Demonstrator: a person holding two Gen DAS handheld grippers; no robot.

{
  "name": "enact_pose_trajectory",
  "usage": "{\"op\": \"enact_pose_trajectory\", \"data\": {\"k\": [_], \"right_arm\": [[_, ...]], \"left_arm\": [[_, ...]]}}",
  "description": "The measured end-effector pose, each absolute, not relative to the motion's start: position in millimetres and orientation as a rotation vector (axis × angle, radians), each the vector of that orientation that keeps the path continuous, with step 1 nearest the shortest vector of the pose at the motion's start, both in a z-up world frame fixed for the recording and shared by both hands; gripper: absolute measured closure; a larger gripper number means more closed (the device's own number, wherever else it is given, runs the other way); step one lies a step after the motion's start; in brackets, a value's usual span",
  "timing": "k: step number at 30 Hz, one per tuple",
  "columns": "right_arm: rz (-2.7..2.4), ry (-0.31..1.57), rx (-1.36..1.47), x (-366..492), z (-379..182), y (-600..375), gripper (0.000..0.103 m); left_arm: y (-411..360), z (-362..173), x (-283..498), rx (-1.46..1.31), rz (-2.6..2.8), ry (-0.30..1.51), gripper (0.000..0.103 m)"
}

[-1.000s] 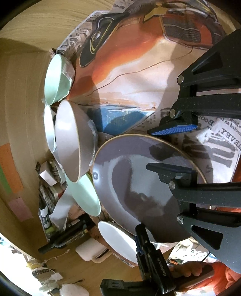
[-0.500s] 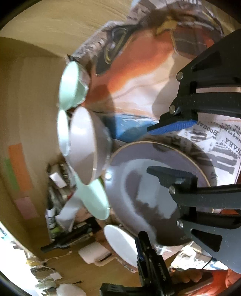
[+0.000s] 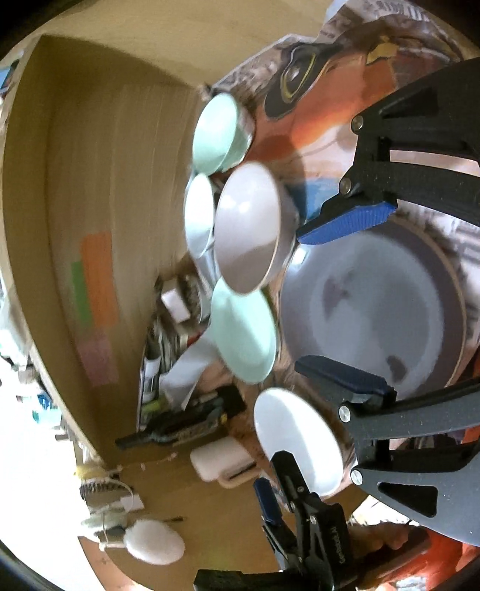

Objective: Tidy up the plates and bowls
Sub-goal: 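Lower the dark brown plate flat onto the table and open both tools, then close both tools on the rim of the white plate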

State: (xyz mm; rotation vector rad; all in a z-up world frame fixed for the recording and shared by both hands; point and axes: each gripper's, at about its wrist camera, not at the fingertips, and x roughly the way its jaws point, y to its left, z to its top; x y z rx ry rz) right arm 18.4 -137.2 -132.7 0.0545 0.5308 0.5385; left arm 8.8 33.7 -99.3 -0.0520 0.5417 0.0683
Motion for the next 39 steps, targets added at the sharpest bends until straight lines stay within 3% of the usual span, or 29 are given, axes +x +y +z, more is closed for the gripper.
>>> {"op": "enact_pose_trajectory", "data": {"k": [8, 30, 37, 39], "right_arm": [[0.603, 0.532, 0.054, 20.6, -131.1, -99.5, 0.038], [0.622, 0.713, 0.012, 46.6, -167.0, -2.9, 0.038], [0.603, 0.761, -0.034, 55.5, -174.2, 18.9, 0.052], [0.593, 0.777, -0.043, 58.2, -176.2, 22.6, 0.062]], "left_arm": [[71.2, -101.0, -6.2, -0.070, 0.124, 0.529, 0.009], [195.5, -158.7, 1.7, -0.188, 0.220, 0.676, 0.009], [216.4, -169.8, 6.9, -0.230, 0.182, 0.714, 0.035], [218.5, -172.1, 8.5, -0.229, 0.166, 0.723, 0.044]]}}
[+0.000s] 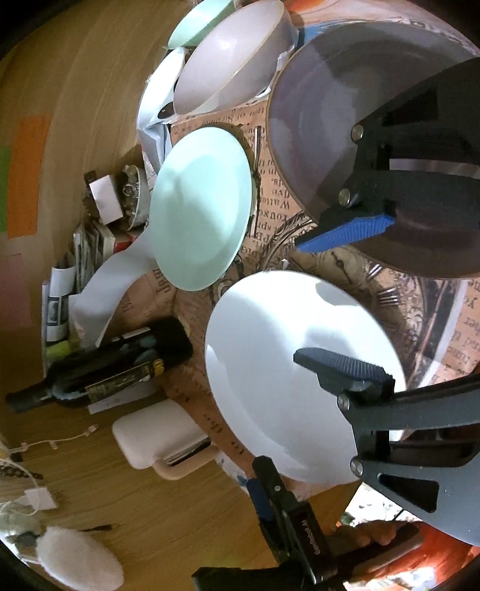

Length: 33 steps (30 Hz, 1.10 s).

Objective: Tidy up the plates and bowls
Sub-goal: 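Close both tools on the rim of the white plate, then lift the white plate and carry it over the dark brown plate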

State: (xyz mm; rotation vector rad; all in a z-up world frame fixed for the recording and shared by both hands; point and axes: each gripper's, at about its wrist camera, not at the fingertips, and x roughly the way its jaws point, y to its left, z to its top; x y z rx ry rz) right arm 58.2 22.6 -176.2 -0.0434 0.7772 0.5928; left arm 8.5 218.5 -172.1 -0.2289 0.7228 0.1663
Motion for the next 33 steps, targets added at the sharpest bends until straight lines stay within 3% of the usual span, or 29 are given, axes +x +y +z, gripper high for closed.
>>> {"op": "enact_pose_trajectory", "data": {"k": [8, 25, 33], "right_arm": [[0.555, 0.842, -0.066, 68.4, -185.6, 32.7, 0.071], [0.544, 0.867, -0.096, 71.1, -192.7, 39.1, 0.072], [0.555, 0.863, -0.056, 70.9, -191.3, 34.7, 0.073]], "left_arm": [[226.3, -182.2, 15.4, -0.243, 0.111, 0.755, 0.065], [218.4, -189.7, 23.0, -0.272, 0.027, 0.792, 0.078], [215.8, -187.4, 25.3, -0.269, 0.069, 0.810, 0.078]]}}
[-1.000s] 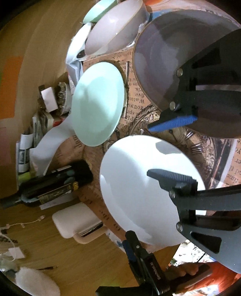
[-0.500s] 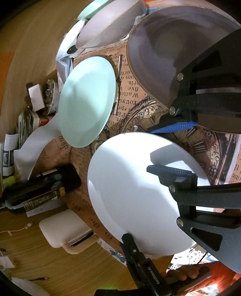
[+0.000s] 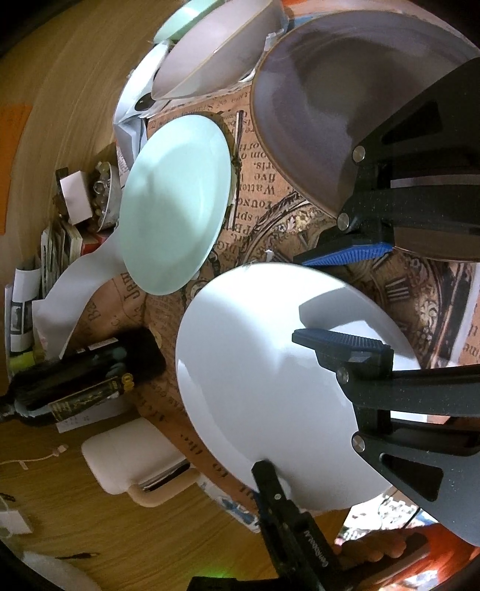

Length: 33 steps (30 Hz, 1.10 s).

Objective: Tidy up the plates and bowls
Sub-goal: 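Lift the white plate and carry it over the dark brown plate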

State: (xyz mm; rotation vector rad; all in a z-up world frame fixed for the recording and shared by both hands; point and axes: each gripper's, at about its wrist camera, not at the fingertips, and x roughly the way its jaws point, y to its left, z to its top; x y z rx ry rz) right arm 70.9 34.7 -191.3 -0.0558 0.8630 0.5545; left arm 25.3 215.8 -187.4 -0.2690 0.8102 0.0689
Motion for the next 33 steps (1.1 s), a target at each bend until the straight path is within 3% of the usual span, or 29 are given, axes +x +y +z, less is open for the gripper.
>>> {"op": "enact_pose_trajectory", "data": {"k": [33], "right_arm": [[0.558, 0.708, -0.030, 55.2, -148.3, -11.1, 0.073]], "left_arm": [[166.7, -132.7, 16.8, -0.237, 0.054, 0.654, 0.078]]}}
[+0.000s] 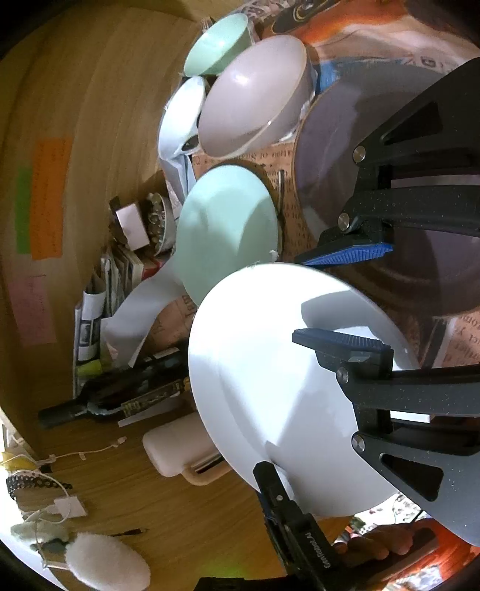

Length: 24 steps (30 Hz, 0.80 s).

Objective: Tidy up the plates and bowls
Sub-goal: 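Lift the white plate and carry it over the dark brown plate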

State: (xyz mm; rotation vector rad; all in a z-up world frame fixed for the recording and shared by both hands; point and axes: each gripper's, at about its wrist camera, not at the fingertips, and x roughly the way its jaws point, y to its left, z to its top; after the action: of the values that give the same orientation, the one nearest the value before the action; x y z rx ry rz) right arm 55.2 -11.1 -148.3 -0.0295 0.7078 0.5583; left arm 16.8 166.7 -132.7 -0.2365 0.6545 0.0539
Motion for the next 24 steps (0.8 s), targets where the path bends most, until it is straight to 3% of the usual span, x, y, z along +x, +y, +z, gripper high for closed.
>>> {"op": "enact_pose_trajectory", "data": {"k": [24], "right_arm": [[0.527, 0.674, 0.014, 36.1, -146.2, -90.4, 0.073]], "left_arm": [[90.0, -125.5, 16.2, -0.201, 0.000, 0.690, 0.078]]}}
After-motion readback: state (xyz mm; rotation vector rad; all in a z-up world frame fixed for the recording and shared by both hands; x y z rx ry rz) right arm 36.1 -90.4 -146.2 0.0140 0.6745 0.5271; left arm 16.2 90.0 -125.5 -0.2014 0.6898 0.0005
